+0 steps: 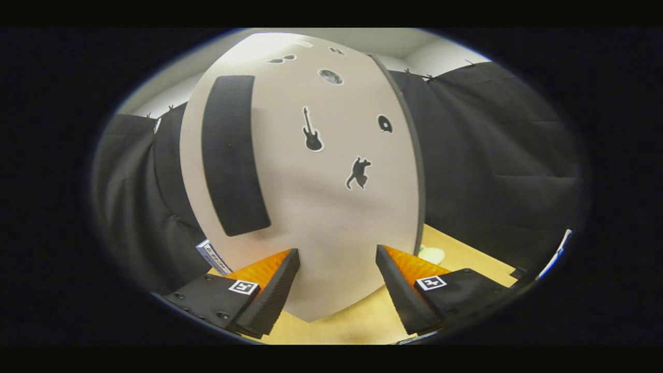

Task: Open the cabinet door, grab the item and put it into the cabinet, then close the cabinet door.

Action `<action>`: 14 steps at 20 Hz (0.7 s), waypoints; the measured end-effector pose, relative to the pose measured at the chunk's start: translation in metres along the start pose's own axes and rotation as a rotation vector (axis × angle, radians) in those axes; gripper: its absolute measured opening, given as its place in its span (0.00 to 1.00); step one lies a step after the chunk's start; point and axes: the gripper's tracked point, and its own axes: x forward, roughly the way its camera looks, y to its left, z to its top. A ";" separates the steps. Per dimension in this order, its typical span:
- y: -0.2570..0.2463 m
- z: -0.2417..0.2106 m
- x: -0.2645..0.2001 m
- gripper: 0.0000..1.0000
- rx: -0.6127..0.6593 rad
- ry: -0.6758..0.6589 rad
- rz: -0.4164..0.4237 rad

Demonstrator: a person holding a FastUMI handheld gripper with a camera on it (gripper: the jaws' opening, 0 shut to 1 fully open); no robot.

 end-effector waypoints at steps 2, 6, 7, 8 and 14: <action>0.007 0.001 0.014 0.96 0.004 0.002 -0.003; 0.009 0.000 0.017 0.96 0.039 0.004 -0.038; 0.008 -0.003 0.014 0.96 0.049 0.016 -0.061; 0.009 -0.004 0.008 0.96 0.054 0.022 -0.078; 0.006 0.047 -0.034 0.96 -0.097 -0.042 -0.099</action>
